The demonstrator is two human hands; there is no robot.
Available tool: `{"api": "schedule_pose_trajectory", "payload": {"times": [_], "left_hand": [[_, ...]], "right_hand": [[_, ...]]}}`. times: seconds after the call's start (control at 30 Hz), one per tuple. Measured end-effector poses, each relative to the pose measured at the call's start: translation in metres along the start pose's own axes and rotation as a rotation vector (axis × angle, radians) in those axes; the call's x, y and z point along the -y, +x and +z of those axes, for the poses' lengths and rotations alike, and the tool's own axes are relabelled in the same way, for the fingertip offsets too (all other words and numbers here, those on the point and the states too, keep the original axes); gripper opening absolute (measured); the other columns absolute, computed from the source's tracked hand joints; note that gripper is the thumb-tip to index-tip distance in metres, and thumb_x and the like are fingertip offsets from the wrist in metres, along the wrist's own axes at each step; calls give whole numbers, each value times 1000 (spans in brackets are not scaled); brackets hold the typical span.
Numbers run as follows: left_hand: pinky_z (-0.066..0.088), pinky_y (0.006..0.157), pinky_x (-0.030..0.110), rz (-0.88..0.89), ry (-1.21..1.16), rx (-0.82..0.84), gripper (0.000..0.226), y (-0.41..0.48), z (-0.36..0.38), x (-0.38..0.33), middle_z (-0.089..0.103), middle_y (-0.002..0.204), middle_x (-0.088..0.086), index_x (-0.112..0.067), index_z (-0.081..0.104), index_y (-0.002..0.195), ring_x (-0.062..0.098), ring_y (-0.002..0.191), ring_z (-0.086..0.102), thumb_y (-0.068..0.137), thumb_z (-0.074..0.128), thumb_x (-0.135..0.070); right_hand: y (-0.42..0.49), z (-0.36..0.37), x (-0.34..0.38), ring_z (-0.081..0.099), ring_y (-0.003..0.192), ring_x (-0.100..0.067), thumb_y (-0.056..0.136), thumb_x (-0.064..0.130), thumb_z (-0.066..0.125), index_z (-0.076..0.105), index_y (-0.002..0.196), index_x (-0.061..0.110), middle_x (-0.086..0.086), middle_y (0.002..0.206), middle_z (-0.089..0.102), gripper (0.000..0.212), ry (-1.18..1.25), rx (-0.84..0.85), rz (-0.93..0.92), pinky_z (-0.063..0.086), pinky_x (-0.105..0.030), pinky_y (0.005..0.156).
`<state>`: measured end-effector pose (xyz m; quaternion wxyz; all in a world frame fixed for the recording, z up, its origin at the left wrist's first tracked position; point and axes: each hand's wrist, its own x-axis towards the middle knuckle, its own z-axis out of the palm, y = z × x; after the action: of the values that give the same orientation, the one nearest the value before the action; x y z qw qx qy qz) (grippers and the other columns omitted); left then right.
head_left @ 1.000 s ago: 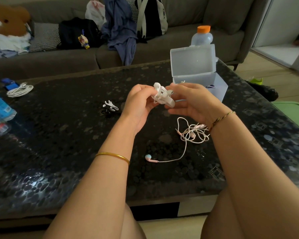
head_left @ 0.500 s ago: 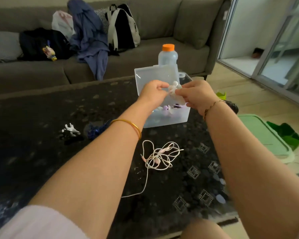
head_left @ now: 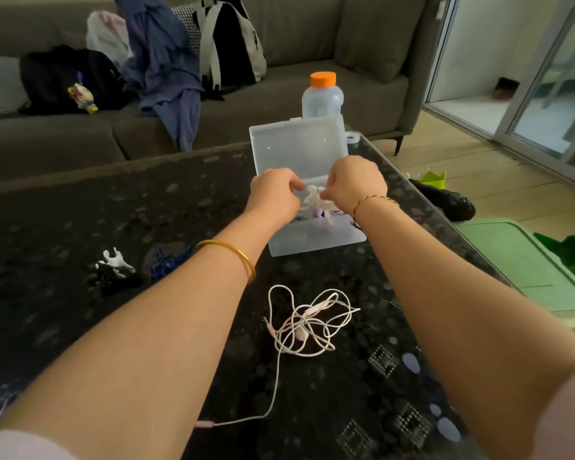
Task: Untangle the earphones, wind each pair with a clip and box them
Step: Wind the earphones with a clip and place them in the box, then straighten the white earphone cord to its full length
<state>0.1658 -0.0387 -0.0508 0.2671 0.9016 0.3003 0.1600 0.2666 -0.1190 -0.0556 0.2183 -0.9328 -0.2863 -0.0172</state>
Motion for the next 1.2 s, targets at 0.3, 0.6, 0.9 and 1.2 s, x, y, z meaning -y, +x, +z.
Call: {"api": "schedule_pose_trajectory", "payload": {"times": [0.3,0.6,0.9,1.2], "left_hand": [[41,84,20,16,-177,-92,39,-34,-30,9,53,129,4,-15,55,126,18,118,52,91,55,1],[44,60,23,-164,-167,438,16,-140,-55,8,66,99,9,-10,64,101,13,75,58,93,60,-23],[52,92,38,-198,164,467,26,-173,-30,25,68,111,16,-3,65,113,29,106,64,92,59,-17],[55,87,34,-399,-116,390,26,-157,-30,40,66,110,14,-2,58,120,20,91,65,97,47,-7]], "right_hand": [[-26,-11,18,45,114,-29,91,29,60,57,122,11,-12,122,52,36,-76,-115,8,44,-39,93],[-133,-47,32,62,103,-30,92,8,52,63,118,4,-15,114,64,28,215,219,9,51,-36,91],[-185,-21,29,62,96,-31,90,6,54,65,112,2,-16,105,66,25,267,186,-24,52,-43,89],[-157,-4,32,61,100,-29,88,11,55,66,113,8,-11,109,66,27,84,225,-70,51,-41,91]]}}
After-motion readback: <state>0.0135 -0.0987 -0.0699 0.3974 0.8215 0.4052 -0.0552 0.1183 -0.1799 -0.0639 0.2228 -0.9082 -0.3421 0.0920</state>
